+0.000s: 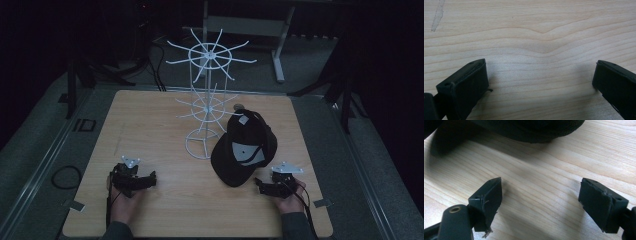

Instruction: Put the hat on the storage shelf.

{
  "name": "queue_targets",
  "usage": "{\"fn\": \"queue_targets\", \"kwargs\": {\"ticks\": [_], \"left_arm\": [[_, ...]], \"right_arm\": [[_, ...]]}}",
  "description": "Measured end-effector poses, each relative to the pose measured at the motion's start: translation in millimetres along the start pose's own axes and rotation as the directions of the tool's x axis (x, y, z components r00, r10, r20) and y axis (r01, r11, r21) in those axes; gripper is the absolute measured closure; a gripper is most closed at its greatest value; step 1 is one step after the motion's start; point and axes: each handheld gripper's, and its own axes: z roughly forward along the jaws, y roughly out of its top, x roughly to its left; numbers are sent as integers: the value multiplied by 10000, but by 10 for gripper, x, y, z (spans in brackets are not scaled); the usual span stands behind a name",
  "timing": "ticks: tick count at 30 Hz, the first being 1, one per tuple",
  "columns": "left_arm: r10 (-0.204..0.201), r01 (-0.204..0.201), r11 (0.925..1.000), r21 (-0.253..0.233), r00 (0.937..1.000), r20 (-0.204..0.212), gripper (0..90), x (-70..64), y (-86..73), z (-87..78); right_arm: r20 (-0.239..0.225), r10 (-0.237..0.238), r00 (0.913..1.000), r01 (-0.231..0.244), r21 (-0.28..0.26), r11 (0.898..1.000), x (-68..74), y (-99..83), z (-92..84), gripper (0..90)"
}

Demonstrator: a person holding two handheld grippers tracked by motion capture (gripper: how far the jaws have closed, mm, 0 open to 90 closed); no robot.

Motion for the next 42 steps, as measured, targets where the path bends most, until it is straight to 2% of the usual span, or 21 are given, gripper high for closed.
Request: {"fn": "queue_targets", "kwargs": {"ticks": [15, 21, 24, 30, 36, 42], "left_arm": [[-4, 4, 10000, 9, 10000, 3, 2, -7, -3, -5], [-4, 4, 10000, 0, 10000, 4, 2, -12, -5, -5], [12, -12, 10000, -11, 10000, 20, 2, -13, -5, -5], [32, -32, 10000, -20, 10000, 55, 2, -17, -5, -4], [48, -48, 10000, -20, 10000, 79, 2, -21, -5, -3], [110, -110, 9999, 15, 9999, 119, 2, -24, -4, -5]], "right_arm": [[22, 3, 10000, -4, 326, 9995, 69, 25, -19, 202], [-67, -135, 9999, 138, 487, 9987, 108, 40, -54, 296], [-18, -397, 9992, 397, 460, 9982, 149, 55, -80, 344], [-471, -657, 9967, 661, 73, 9978, 259, 93, -184, 480], [-779, -745, 9942, 750, 40, 9972, 340, 85, -243, 502], [-980, -737, 9925, 739, -9, 9973, 413, 93, -284, 482]]}}
